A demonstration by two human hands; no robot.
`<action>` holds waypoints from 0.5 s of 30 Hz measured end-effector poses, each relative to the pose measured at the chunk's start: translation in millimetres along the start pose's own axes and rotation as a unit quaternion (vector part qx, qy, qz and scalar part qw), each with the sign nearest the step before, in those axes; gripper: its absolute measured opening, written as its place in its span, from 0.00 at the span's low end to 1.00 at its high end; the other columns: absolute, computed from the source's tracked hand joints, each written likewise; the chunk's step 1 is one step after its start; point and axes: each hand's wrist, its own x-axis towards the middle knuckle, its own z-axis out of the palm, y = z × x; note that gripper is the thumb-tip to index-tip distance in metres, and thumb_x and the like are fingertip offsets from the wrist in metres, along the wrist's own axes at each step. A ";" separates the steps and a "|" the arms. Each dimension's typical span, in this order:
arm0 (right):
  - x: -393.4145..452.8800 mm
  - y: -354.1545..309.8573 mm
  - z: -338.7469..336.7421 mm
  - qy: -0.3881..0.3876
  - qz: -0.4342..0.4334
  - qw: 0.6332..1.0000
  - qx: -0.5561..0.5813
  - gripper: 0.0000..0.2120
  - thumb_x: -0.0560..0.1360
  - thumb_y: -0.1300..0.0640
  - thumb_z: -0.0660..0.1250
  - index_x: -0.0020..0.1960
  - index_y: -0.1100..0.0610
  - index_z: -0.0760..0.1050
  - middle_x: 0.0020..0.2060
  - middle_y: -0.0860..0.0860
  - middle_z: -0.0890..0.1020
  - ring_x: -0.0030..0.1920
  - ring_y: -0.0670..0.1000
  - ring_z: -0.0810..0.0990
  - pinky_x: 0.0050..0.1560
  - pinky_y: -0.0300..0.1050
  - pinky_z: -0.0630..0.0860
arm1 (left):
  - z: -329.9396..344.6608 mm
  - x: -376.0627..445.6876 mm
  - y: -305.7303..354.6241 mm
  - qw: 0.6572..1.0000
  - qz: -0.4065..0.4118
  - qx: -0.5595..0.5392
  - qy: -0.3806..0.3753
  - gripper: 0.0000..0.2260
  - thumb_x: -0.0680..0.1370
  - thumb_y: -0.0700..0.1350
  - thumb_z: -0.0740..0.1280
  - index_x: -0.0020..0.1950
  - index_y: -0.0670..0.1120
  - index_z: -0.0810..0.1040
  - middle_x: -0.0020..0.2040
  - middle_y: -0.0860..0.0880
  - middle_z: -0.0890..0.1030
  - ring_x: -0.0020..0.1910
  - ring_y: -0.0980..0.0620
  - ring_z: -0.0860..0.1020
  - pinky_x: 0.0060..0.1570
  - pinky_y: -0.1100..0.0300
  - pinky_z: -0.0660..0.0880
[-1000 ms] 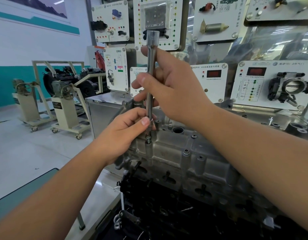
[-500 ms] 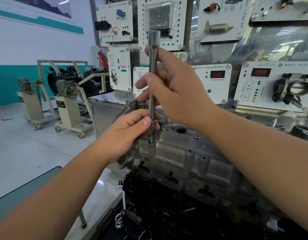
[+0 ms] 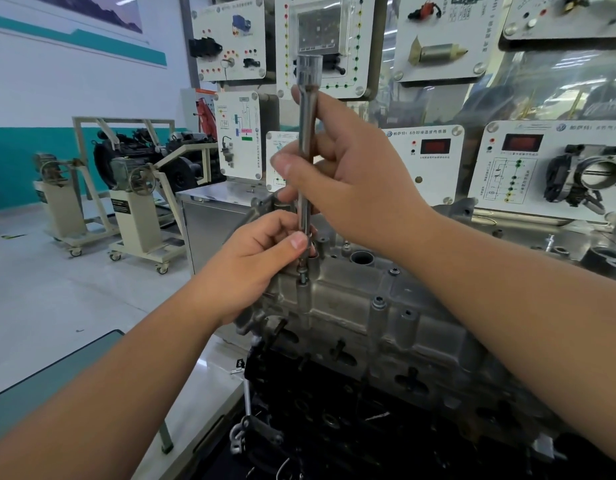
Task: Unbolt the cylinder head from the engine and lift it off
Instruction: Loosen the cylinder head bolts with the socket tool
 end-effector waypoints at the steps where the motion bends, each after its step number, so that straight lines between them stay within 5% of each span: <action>1: 0.3 0.3 -0.2 0.017 -0.002 1.000 -0.007 0.15 0.80 0.59 0.68 0.65 0.51 0.70 0.43 0.49 0.85 0.37 0.45 0.86 0.44 0.45 0.84 | 0.9 0.6 -0.2 1.000 0.008 0.008 0.005 0.05 0.75 0.56 0.69 0.46 0.58 0.83 0.40 0.53 0.82 0.39 0.57 0.79 0.43 0.62 0.78; 9: 0.0 -2.7 -0.8 -0.022 0.006 1.000 -0.007 0.17 0.83 0.61 0.61 0.72 0.56 0.66 0.46 0.48 0.85 0.39 0.44 0.86 0.43 0.43 0.84 | 0.1 -0.5 2.5 1.000 -0.017 -0.006 -0.019 0.08 0.78 0.55 0.66 0.50 0.60 0.85 0.46 0.54 0.85 0.45 0.58 0.83 0.44 0.64 0.79; 15: 0.7 -2.0 -1.9 0.020 0.003 0.999 -0.024 0.18 0.81 0.60 0.66 0.70 0.56 0.72 0.41 0.48 0.84 0.38 0.43 0.86 0.44 0.46 0.84 | 2.8 1.3 0.8 1.000 0.003 0.015 0.006 0.04 0.74 0.56 0.69 0.45 0.60 0.83 0.42 0.52 0.82 0.41 0.56 0.79 0.44 0.62 0.78</action>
